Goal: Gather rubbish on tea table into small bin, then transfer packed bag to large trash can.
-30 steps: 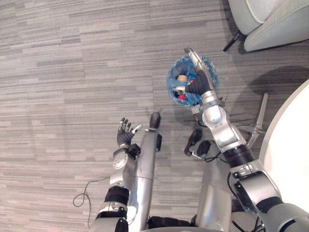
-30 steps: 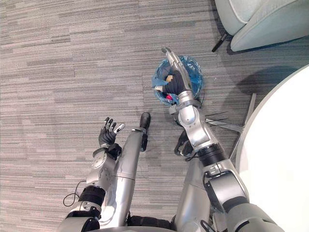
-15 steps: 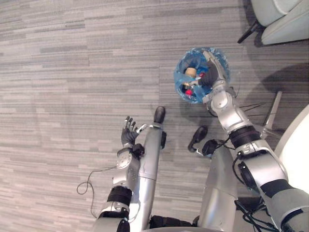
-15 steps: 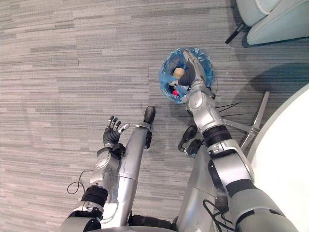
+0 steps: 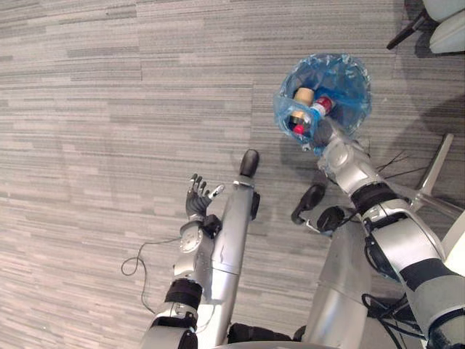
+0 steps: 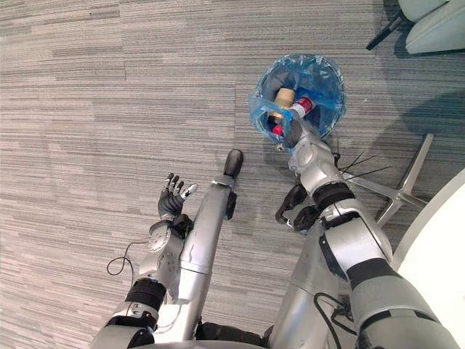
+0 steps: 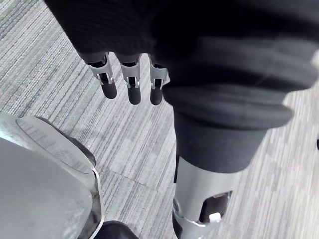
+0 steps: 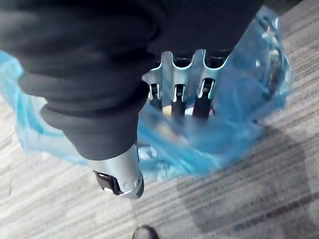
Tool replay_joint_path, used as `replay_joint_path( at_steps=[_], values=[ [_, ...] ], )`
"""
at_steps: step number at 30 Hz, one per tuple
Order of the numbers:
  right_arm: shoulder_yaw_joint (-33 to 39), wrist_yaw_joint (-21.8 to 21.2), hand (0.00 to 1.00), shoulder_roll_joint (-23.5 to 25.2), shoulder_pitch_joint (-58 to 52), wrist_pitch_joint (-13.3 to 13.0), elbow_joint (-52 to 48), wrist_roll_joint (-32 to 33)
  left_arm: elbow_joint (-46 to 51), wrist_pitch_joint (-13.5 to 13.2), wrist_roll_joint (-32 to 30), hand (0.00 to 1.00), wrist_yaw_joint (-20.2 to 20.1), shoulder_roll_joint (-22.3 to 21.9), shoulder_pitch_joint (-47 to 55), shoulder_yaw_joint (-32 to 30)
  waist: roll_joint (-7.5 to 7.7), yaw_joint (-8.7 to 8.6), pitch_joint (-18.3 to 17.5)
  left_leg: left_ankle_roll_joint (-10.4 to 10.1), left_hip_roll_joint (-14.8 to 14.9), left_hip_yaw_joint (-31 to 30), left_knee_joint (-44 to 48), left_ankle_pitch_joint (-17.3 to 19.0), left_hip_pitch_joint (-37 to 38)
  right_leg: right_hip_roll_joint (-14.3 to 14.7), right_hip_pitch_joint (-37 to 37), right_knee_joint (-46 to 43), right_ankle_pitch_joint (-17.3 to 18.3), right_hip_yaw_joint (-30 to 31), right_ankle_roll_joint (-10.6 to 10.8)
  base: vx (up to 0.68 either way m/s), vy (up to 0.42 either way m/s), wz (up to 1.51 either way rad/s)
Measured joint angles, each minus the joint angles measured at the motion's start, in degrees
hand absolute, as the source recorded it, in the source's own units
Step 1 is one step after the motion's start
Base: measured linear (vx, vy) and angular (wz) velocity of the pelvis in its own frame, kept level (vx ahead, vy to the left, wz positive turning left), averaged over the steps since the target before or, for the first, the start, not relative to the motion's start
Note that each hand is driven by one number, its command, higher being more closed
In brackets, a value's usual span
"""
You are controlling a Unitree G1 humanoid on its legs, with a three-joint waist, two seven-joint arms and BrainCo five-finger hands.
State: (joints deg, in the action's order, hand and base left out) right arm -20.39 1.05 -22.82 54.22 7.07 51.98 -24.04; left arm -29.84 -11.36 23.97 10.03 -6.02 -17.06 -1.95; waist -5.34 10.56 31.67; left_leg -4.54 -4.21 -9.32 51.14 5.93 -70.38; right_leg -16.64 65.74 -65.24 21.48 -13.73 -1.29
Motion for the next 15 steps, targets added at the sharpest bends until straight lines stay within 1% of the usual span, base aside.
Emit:
replay_joint_path(
  at_steps=[3, 5, 7, 10, 11, 13, 14, 15],
  values=[
    [0.8, 0.0, 1.0, 0.0, -2.2, -0.1, -5.5, 2.1, 0.1, 0.9, 0.0, 0.0, 0.0, -0.1, -0.1, -1.0, 0.01, -0.3, 0.0, 0.0, 0.2, 0.0, 0.5, 0.0, 0.6, 0.2, -0.8, -0.1, 0.0, 0.0, 0.0, -0.03, 0.048, -0.03],
    [2.8, 0.0, 1.0, 0.5, -3.8, -0.7, -9.5, 5.6, 0.1, 1.2, 0.0, 0.0, -0.1, -0.2, -0.2, -1.1, 0.03, -0.36, 0.0, 0.0, 0.3, 0.0, 0.8, 0.0, 1.4, 0.4, -1.7, 0.0, 0.0, 0.0, 0.0, -0.04, 0.053, -0.04],
    [5.3, -0.1, 1.0, 1.8, -6.1, -1.9, -15.8, 10.9, 0.2, 1.7, -0.1, 0.0, -1.3, -0.3, -0.3, -1.8, 0.07, -0.59, 0.0, -0.1, 0.4, 0.1, 0.5, 0.1, 3.1, 0.5, -3.3, 0.2, 0.1, 0.1, 0.2, -0.05, 0.048, -0.03],
    [7.4, -0.1, 1.0, 4.2, -8.2, -2.9, -21.1, 17.8, 0.7, 2.3, -1.1, 0.0, -2.4, -0.4, -0.3, -3.6, 0.13, -1.13, 0.0, -0.1, 0.9, 0.7, -1.3, 0.1, 6.0, 0.7, -5.8, 1.7, -0.3, 0.1, 0.5, -0.05, 0.044, -0.02],
    [7.7, -0.2, 1.0, 4.6, -8.8, -3.2, -22.2, 18.8, 0.8, 2.3, -1.1, 0.0, -2.5, -0.4, -0.2, -3.9, 0.16, -1.21, -0.1, -0.1, 1.3, 1.0, -1.7, 0.1, 6.6, 0.8, -6.5, 2.1, -0.4, 0.0, 0.6, -0.04, 0.035, -0.01],
    [8.8, -0.8, 1.0, 6.9, -11.3, -3.5, -26.0, 23.8, 1.3, 2.4, -1.4, 0.0, -2.9, -0.3, 0.1, -5.4, 0.38, -2.13, -0.1, -0.1, 1.4, 1.3, -4.1, -0.5, 10.0, 0.8, -9.7, 3.9, -0.7, -0.2, 0.7, -0.02, 0.027, 0.04],
    [8.9, -1.0, 1.0, 7.4, -12.1, -3.7, -27.2, 24.4, 1.3, 2.5, -1.7, 0.0, -3.2, -0.2, 0.3, -5.7, 0.43, -2.3, -0.1, 0.1, 1.4, 1.3, -4.6, -0.8, 11.0, 0.8, -10.5, 4.3, -0.7, -0.2, 0.7, 0.0, 0.023, 0.03],
    [9.0, -1.5, 1.0, 8.2, -13.1, -4.4, -28.7, 26.3, 1.3, 2.6, -2.3, 0.0, -3.8, 0.2, 0.5, -6.2, 0.62, -2.75, -0.1, 0.1, 1.4, 1.4, -5.7, -1.2, 12.8, 0.8, -12.3, 5.2, -0.8, -0.4, 0.8, 0.0, 0.0, 0.0]
  ],
)
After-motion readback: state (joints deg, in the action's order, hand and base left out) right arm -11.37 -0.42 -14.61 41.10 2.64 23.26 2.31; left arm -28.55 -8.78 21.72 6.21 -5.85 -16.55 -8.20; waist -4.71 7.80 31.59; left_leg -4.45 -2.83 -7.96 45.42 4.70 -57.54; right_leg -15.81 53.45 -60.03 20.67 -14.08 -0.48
